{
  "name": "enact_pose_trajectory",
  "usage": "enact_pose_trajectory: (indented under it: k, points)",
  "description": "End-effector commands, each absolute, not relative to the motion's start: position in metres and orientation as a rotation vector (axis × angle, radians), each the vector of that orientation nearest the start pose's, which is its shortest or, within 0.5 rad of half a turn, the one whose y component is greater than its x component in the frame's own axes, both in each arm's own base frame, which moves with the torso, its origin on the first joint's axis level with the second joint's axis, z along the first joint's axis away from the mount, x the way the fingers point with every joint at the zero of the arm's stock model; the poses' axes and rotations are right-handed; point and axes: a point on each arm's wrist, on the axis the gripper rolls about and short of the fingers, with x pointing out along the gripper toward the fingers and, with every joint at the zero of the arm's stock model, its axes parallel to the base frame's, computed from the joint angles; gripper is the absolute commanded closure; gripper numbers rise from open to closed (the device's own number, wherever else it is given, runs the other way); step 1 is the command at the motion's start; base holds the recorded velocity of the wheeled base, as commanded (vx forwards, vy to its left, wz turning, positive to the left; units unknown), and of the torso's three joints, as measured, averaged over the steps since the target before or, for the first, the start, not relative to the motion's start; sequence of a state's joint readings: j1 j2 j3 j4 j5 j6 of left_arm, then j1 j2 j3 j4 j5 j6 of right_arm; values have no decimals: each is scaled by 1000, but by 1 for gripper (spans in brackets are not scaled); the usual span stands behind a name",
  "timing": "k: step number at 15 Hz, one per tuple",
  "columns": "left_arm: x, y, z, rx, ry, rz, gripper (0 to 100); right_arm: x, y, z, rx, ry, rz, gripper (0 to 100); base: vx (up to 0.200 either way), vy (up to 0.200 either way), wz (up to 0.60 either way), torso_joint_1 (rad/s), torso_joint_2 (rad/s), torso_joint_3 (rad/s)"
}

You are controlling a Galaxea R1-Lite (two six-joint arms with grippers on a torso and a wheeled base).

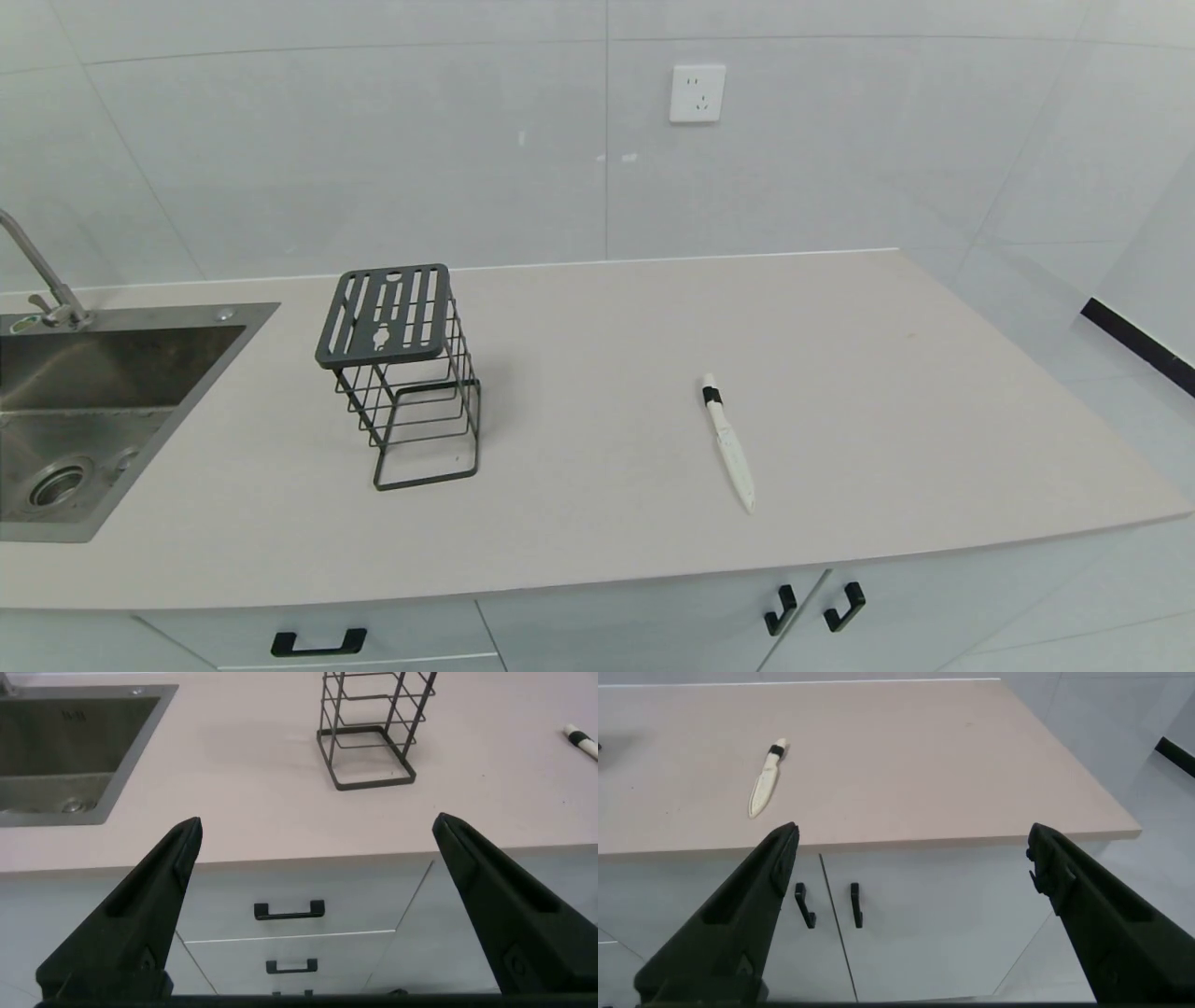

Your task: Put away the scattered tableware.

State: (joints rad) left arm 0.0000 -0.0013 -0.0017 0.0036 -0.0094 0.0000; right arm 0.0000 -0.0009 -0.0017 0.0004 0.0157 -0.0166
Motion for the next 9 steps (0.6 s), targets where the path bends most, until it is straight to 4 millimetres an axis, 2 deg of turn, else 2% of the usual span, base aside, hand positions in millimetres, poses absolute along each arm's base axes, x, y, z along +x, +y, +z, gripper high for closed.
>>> enact_pose_trajectory:
  k: [1,4,9]
  points:
    - [-23,0,76,0,2,-9,0,-23,0,76,-17,-2,17,0,0,0,0,56,-80,-56]
    - [-23,0,76,0,2,-9,0,-23,0,76,-17,-2,17,0,0,0,0,80,-154,-66]
    - [-23,0,76,0,2,-9,0,-23,0,76,-17,-2,15,0,0,0,0,0,0,0]
